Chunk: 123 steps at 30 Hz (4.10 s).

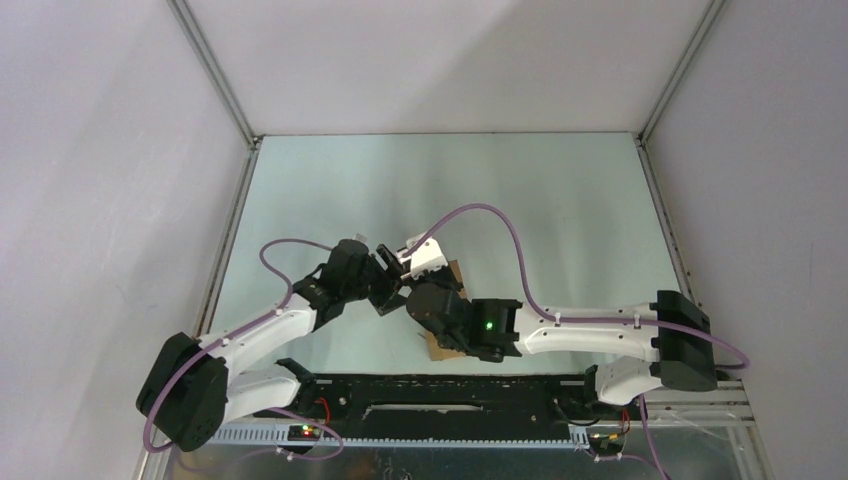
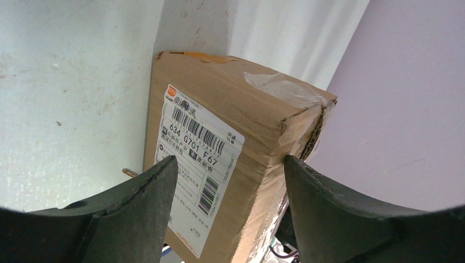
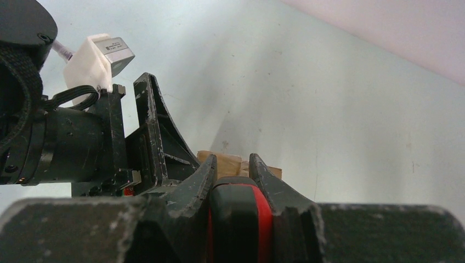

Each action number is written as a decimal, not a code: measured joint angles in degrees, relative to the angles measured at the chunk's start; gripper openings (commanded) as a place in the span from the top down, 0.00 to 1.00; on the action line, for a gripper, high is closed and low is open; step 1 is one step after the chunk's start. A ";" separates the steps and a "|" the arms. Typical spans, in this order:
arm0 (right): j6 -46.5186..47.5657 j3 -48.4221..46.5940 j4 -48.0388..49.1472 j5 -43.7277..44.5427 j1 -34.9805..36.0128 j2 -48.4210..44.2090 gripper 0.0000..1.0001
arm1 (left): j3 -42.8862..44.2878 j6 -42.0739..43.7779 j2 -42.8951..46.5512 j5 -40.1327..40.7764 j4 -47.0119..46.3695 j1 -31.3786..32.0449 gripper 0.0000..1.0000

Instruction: Unpack the express box

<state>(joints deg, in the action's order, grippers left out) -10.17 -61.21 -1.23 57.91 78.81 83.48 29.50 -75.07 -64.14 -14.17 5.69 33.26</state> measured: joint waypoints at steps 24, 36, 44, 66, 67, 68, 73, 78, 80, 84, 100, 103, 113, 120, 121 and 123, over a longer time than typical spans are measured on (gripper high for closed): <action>-6.43 0.85 -5.73 1.07 1.16 0.48 1.00 | 0.09 -0.04 0.04 0.15 0.74 0.11 0.17; -6.71 10.01 1.36 -7.93 -0.68 -7.72 1.00 | 10.54 8.09 0.17 1.60 14.27 0.28 0.08; -0.09 16.20 12.79 -19.89 -6.43 -10.97 1.00 | 17.03 15.45 -1.03 2.05 25.49 0.28 0.12; 4.85 17.09 16.72 -28.68 -8.11 -11.02 1.00 | 17.27 11.02 -6.86 2.08 26.14 0.79 0.15; 4.94 17.22 16.61 -28.55 -8.11 -11.02 1.00 | 17.51 10.73 -7.50 2.08 25.92 1.03 0.15; 5.16 17.29 16.52 -28.30 -8.11 -11.02 1.00 | 17.57 10.49 -7.63 2.10 25.62 1.11 0.15; 5.79 17.31 16.39 -28.17 -8.09 -11.02 1.00 | 17.57 8.85 -8.22 2.93 25.22 1.92 0.25; 5.73 17.38 16.44 -28.44 -7.93 -10.99 1.00 | 18.80 6.86 -8.22 5.31 26.73 2.89 0.30; 5.64 17.38 16.28 -28.65 -7.89 -10.99 1.00 | 18.97 5.92 -8.20 6.10 27.32 3.13 0.31; 4.96 17.11 15.12 -28.72 -7.74 -11.02 1.00 | 18.97 3.80 -7.91 7.72 28.17 3.65 0.32; 2.23 13.94 5.99 -27.65 -6.49 -13.20 1.00 | 18.97 -0.15 -7.74 9.70 28.48 4.13 0.32; 1.14 13.79 4.87 -27.34 -6.32 -13.66 1.00 | 18.97 -0.50 -7.74 9.77 28.55 4.13 0.32; -4.13 12.59 -0.61 -24.37 -5.09 -15.15 1.00 | 18.97 -1.38 -7.67 10.05 28.74 4.24 0.32; -6.86 12.02 -2.95 -21.33 -3.17 -15.17 1.00 | 18.97 -1.51 -7.65 10.14 28.81 4.28 0.32; -7.06 11.98 -3.13 -20.96 -2.93 -15.15 1.00 | 18.97 -1.51 -7.65 10.14 28.81 4.28 0.32; -7.65 11.96 -3.48 -20.04 -2.43 -15.04 1.00 | 18.97 -1.51 -7.65 10.16 28.81 4.28 0.32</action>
<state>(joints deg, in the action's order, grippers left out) -17.82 -49.25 -4.71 37.87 76.38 68.45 48.47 -76.58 -71.79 -4.01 34.50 37.54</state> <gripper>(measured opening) 0.260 0.679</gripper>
